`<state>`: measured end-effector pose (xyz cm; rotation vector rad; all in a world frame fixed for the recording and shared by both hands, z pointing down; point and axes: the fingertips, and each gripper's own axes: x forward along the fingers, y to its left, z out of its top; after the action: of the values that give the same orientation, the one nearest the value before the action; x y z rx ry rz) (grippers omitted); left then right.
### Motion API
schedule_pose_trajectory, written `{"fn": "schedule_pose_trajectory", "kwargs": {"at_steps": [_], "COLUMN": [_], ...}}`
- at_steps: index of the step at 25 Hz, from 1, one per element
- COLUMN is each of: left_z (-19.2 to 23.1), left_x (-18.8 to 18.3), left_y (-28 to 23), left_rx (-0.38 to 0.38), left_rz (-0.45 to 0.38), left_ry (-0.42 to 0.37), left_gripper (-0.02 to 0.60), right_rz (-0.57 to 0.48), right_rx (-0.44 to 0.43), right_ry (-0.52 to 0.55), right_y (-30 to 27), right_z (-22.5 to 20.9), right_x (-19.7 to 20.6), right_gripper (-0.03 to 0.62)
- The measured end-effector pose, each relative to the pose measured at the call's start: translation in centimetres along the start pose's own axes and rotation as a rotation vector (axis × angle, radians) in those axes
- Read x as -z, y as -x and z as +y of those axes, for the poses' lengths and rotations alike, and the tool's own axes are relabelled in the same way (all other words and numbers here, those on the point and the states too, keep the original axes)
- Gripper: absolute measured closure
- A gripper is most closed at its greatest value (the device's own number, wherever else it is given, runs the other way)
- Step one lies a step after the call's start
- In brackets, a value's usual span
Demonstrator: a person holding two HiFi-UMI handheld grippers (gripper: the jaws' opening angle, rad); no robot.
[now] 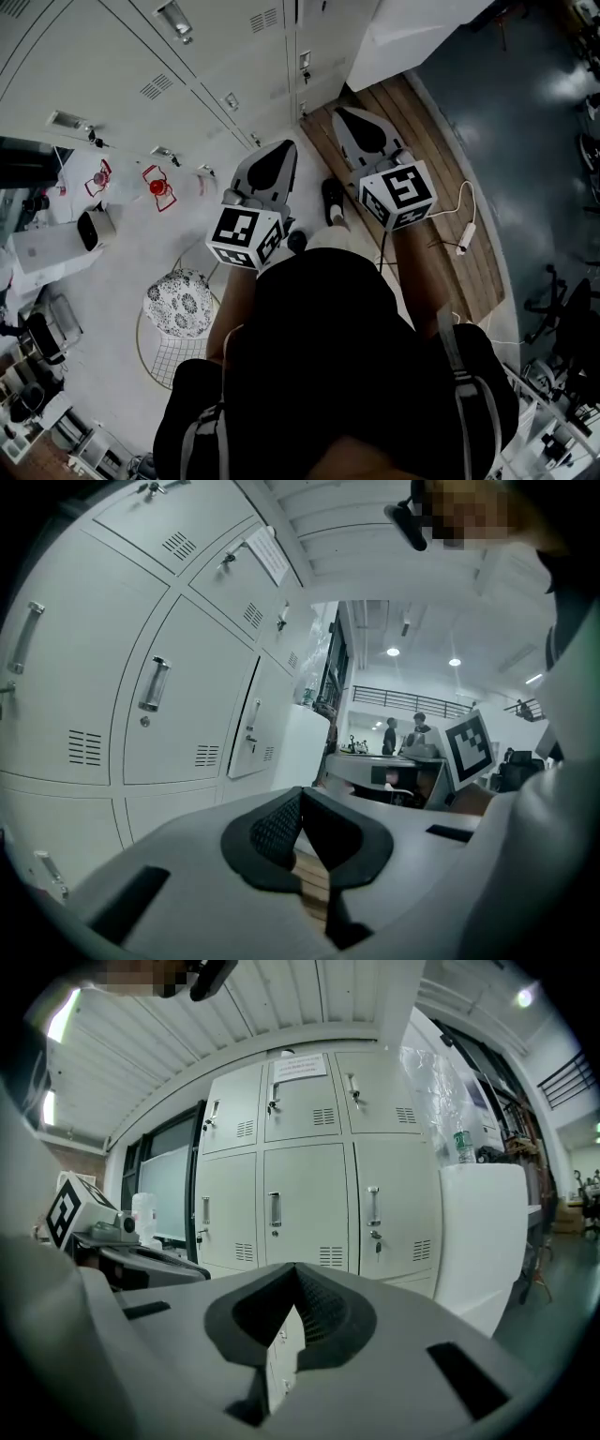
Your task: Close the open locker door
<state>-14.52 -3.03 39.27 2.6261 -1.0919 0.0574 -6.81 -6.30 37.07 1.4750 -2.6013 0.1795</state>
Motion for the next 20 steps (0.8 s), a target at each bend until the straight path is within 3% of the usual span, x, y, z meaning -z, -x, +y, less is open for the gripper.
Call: {"fn": "schedule_pose_trajectory", "kwargs": {"at_steps": [9, 20], "left_z": [-0.7, -1.6], "left_x": [1.6, 0.1], "left_y": [4.9, 7.5], "left_rx": [0.034, 0.038], "left_rz": [0.028, -0.044], "left_ry": [-0.020, -0.067], "left_gripper": [0.565, 0.565], "right_rz": [0.002, -0.062], "right_rx": [0.038, 0.068], "right_ry": [-0.011, -0.027], "right_y": [3.2, 8.7], "right_z": [4.8, 7.5], "right_x": [0.9, -1.5], "right_gripper": [0.591, 0.591]}}
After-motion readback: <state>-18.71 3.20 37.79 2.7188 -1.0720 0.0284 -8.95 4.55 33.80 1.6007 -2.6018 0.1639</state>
